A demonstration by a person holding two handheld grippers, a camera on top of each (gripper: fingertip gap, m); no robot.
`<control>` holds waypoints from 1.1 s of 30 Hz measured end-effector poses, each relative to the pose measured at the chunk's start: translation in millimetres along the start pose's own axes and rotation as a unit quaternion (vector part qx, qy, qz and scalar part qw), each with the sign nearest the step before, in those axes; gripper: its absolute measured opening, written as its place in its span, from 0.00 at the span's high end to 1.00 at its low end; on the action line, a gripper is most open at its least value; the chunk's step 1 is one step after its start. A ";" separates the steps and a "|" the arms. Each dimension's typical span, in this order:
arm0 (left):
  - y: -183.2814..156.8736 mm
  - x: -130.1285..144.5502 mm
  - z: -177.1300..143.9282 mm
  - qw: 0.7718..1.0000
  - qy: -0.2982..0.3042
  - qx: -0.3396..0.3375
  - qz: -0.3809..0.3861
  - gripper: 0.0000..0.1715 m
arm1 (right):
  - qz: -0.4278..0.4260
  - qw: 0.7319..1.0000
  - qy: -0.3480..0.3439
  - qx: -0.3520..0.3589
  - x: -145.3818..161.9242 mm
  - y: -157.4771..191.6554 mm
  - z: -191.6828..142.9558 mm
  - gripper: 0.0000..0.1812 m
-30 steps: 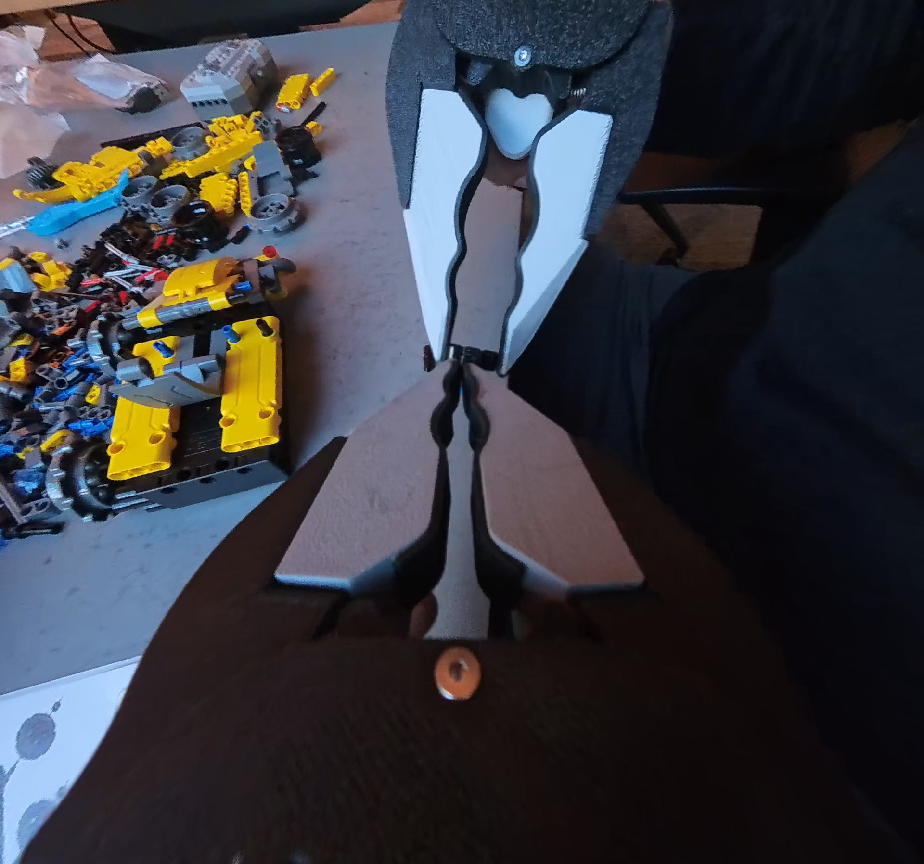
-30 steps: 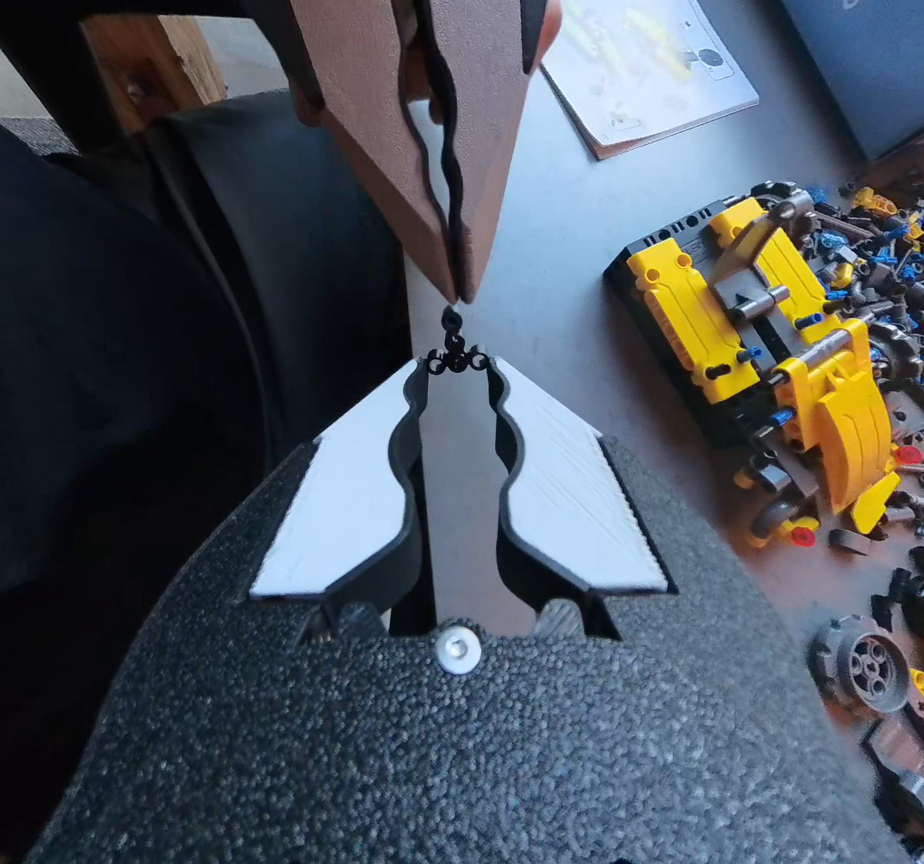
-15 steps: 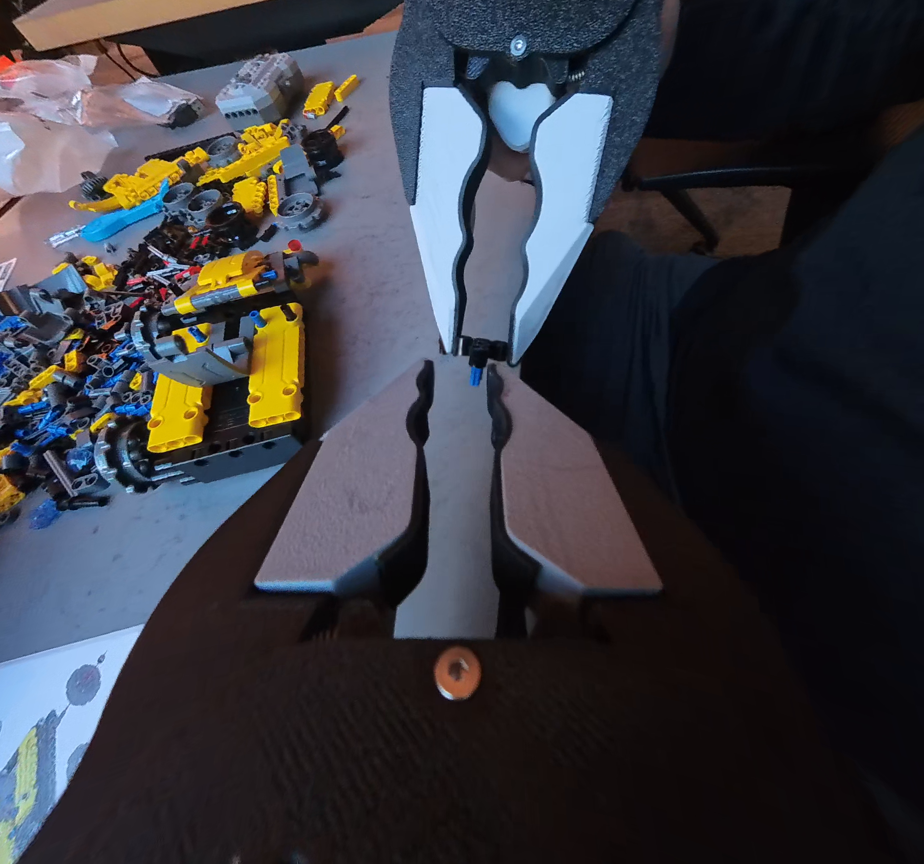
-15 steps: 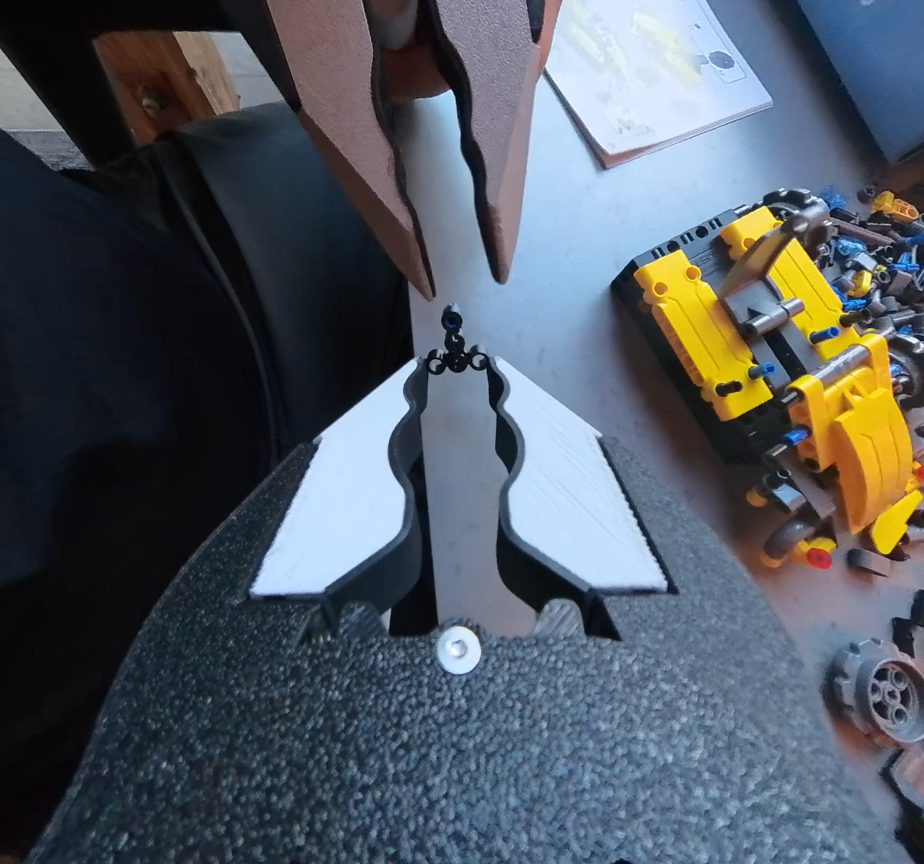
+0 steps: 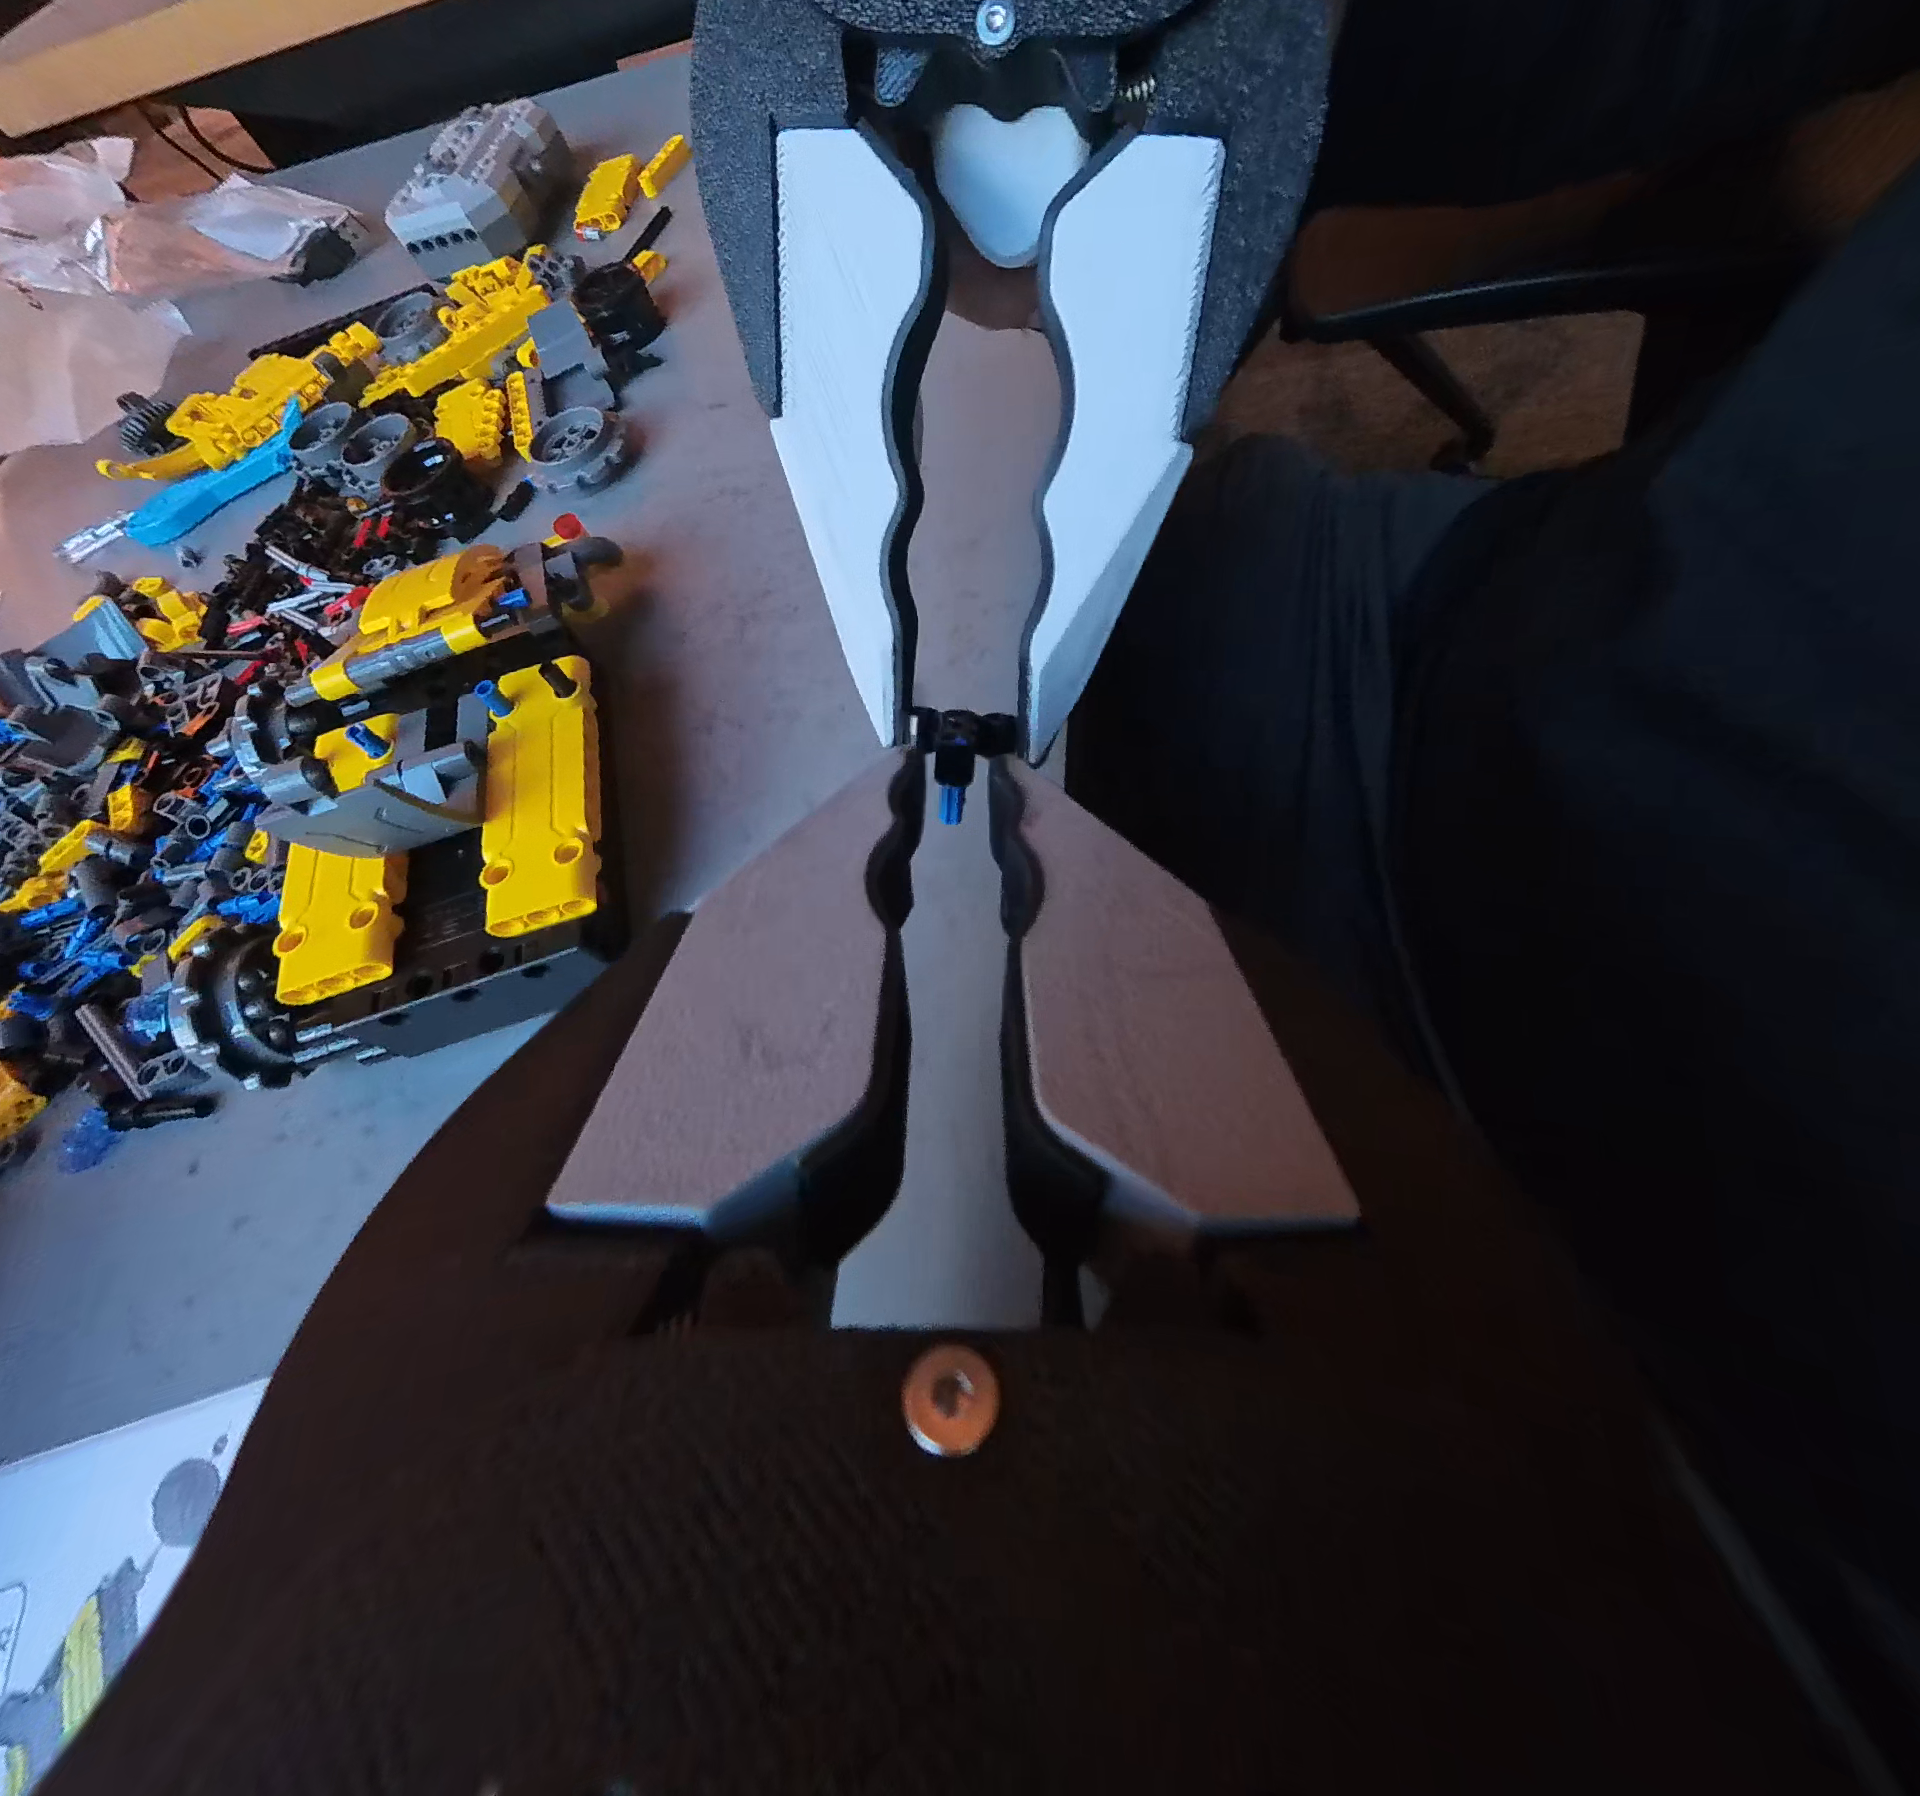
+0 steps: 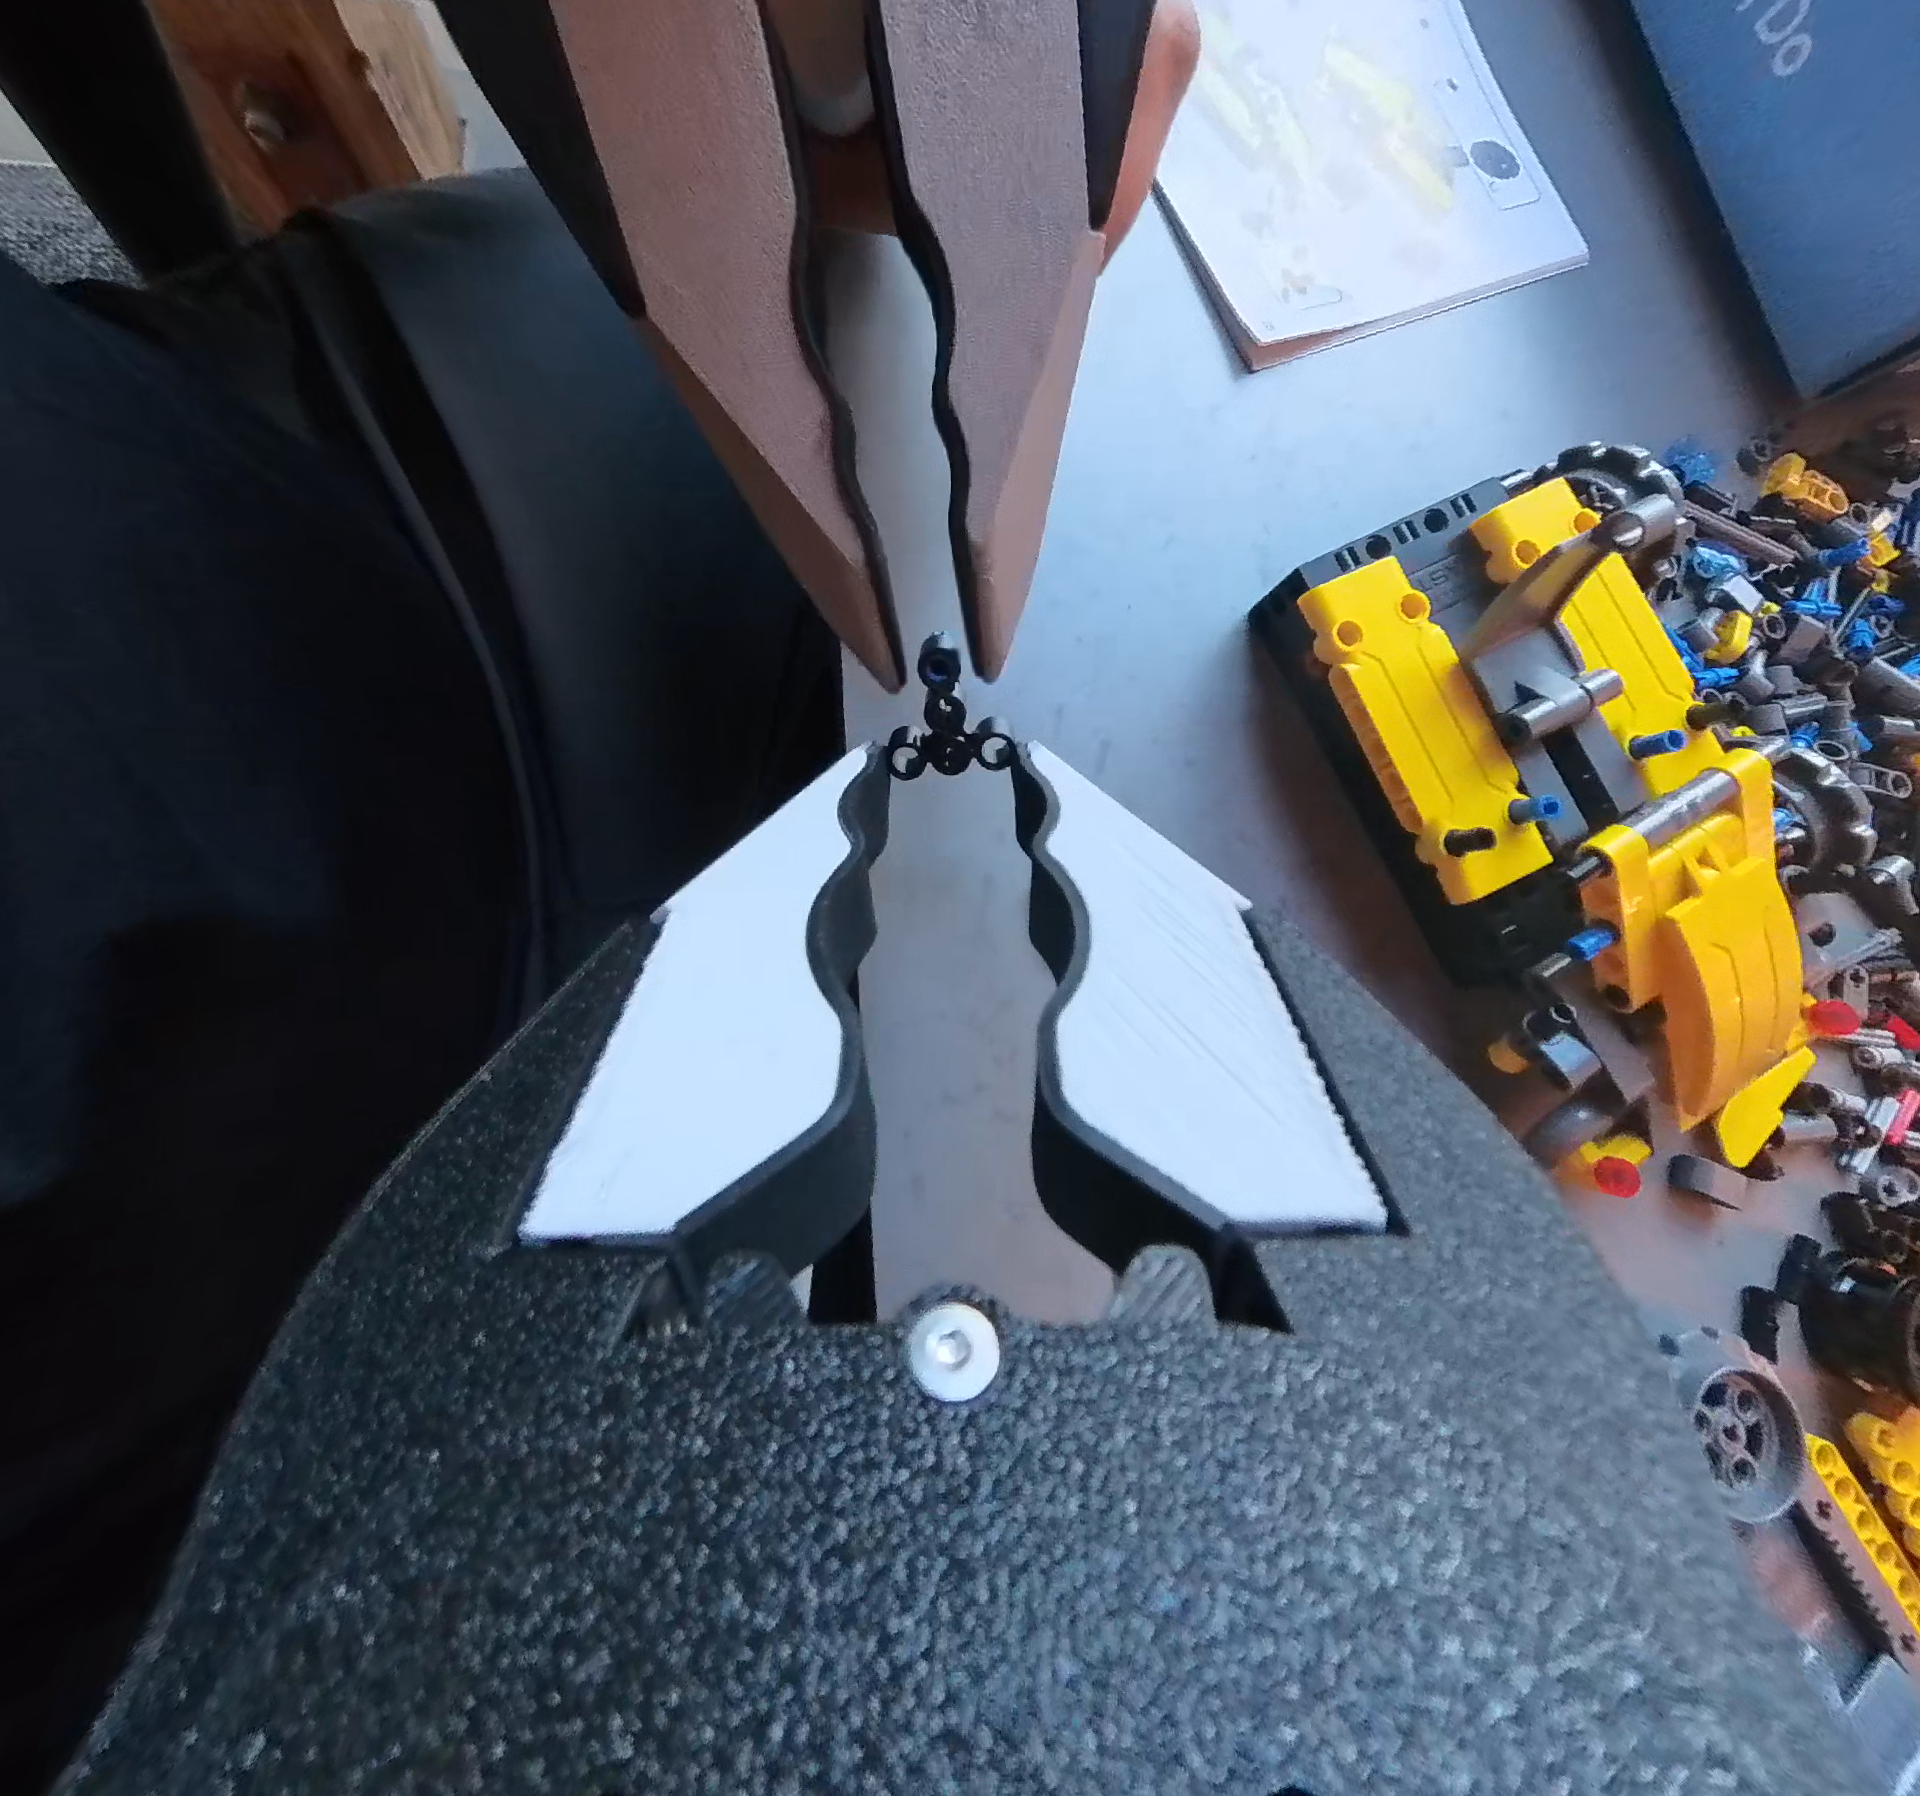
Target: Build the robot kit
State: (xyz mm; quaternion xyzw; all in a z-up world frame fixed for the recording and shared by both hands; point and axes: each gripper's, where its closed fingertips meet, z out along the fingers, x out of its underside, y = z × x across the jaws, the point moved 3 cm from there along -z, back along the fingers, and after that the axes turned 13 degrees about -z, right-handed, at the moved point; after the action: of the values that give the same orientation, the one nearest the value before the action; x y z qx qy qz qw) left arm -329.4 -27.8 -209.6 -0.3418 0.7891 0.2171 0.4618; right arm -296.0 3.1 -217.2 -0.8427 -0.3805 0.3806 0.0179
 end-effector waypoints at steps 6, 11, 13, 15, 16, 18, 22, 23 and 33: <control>-0.8 0.7 5.2 1.000 0.009 0.000 0.014 0.97 | 0.007 1.000 -0.009 -0.005 -1.5 1.2 1.8 0.87; 0.0 3.3 5.7 1.000 0.019 0.001 0.017 0.98 | 0.012 1.000 -0.013 -0.007 0.2 1.9 3.8 0.87; 0.4 4.5 7.7 1.000 0.029 0.005 0.003 0.98 | 0.018 1.000 -0.008 -0.009 5.8 2.7 1.8 0.88; 6.0 7.5 7.8 0.999 0.039 -0.013 0.008 0.98 | 0.030 1.000 -0.002 0.001 17.4 -0.3 -3.3 0.91; 8.7 9.5 7.4 0.999 0.046 -0.020 0.008 0.98 | 0.042 0.999 -0.002 0.003 23.7 -1.7 -6.6 0.91; 13.4 11.3 6.7 0.998 0.049 -0.025 -0.002 0.98 | 0.069 0.998 -0.006 0.002 34.9 -5.0 -12.5 0.90; 15.5 13.1 7.5 0.998 0.055 -0.022 -0.006 0.98 | 0.097 0.995 -0.014 0.000 47.3 -15.4 -17.2 0.90; 15.8 14.0 8.3 0.998 0.059 -0.024 -0.004 0.98 | 0.100 0.995 -0.014 -0.006 48.6 -16.8 -16.2 0.90; 22.0 20.9 15.3 0.995 0.096 -0.017 -0.018 0.98 | 0.114 0.989 -0.030 -0.083 48.0 -13.9 1.7 0.98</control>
State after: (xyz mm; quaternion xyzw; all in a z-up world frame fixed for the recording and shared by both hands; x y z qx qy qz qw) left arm -343.8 -10.0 -234.7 -0.3833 0.8199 0.1878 0.3817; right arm -285.6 43.9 -244.1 -0.8674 -0.3122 0.3722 -0.1075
